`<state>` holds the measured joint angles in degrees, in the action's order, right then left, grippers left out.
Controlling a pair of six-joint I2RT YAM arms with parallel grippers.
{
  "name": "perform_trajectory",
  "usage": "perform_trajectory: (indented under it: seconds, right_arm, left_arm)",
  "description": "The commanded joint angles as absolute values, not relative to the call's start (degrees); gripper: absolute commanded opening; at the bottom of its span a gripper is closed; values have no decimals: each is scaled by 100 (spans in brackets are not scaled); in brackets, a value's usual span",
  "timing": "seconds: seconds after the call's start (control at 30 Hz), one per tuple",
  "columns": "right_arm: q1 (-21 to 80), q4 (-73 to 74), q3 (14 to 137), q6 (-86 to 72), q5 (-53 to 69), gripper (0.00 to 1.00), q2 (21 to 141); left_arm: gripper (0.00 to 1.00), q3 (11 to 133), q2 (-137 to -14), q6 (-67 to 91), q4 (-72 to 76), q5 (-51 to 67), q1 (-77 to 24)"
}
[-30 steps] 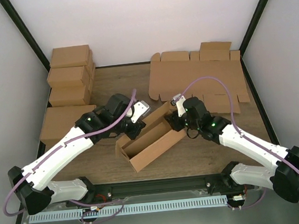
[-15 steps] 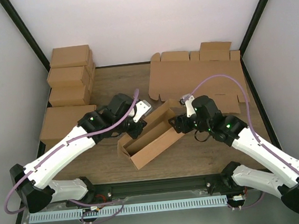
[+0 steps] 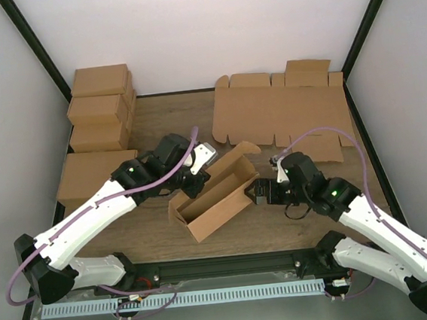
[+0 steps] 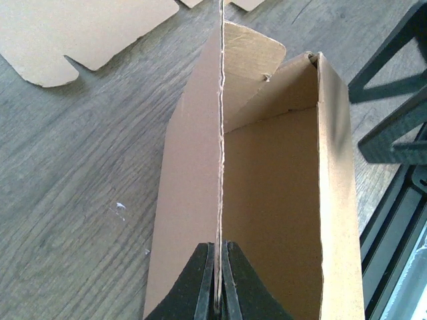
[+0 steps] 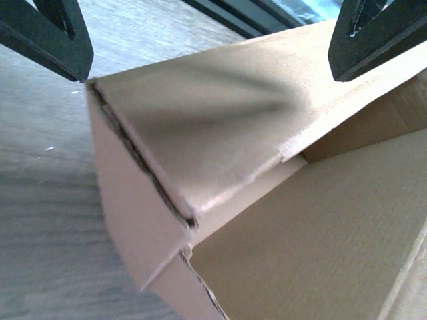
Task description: Fold the paper box
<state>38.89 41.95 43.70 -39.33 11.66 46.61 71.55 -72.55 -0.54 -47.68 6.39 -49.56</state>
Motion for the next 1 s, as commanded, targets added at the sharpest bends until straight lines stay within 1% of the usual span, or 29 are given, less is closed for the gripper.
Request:
perform_trajectory:
  seconds: [0.0,0.1,0.17,0.33,0.4,0.57,0.83,0.97]
  right_arm:
    - [3946,3119,3873,-5039,1974,100,4396]
    - [3953,2079,3409,-5787,2288,98,4221]
    - [3946,1721,3289,-5967,2189,96,4234]
    - [3945,1599,3434,-5703,1841,94,4522]
    - [3946,1432,3419,-5645,1946,92,4640]
    - [3942,789,3084,-5737,2258,88,4794]
    - [3949,623,2788,-5586,1684,75,4280]
    - [3938,685,2683,-5566,1524,73,4115]
  left_arm:
    - [4,7049,-7321,-2,-4788,739,-4988]
    - [4,7058,-7322,8,-4786,811,-4990]
    - [4,7053,-7298,16,-4786,934,-4987]
    - [4,7022,-7232,0,-4814,1617,-4987]
    - [4,6980,-7204,-9,-4796,1935,-4988]
    - [4,6798,-7170,0,-4628,2317,-4994]
    - [4,6538,-7233,57,-4449,2840,-4996]
    - [4,6503,-7255,76,-4390,2892,-4995]
